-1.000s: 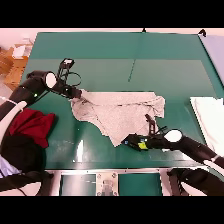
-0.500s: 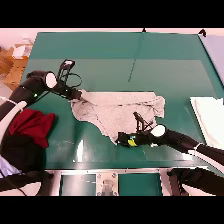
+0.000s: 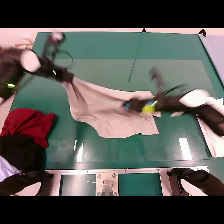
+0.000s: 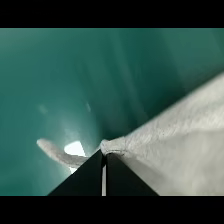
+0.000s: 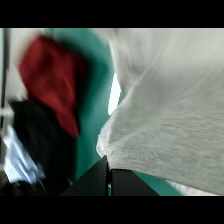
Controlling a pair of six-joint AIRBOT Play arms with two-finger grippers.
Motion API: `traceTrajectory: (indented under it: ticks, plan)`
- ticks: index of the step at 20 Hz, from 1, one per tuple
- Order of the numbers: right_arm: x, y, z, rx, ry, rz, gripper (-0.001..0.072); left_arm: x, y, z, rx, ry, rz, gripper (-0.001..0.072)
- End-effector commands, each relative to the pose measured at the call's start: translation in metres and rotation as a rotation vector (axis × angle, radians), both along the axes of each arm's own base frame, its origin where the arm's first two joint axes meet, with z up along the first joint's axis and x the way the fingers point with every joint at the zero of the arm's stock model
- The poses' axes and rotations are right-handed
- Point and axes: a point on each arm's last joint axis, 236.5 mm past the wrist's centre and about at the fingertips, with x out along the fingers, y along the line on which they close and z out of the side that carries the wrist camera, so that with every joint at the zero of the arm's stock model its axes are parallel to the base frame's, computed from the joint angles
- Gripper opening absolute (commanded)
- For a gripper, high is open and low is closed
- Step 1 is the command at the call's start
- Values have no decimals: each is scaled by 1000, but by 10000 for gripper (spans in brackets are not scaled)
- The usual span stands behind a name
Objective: Fold the shirts.
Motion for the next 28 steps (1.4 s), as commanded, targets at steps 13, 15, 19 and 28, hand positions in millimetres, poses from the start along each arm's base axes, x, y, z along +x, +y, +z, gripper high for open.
traceTrajectory:
  ticks: [13,15,19,28]
  plan:
    - [-129,-136,395,-278,-1141,-525,16,-226,63,412,-174,-1001,-16,26]
    - [-116,-142,382,-272,-1094,-527,15,-212,59,402,-161,-971,-19,26]
    - [-62,-164,317,-235,-883,-529,16,-131,30,351,-141,-799,-51,26]
    - [94,-261,19,-223,-231,-663,16,121,-107,30,-285,-175,-211,26]
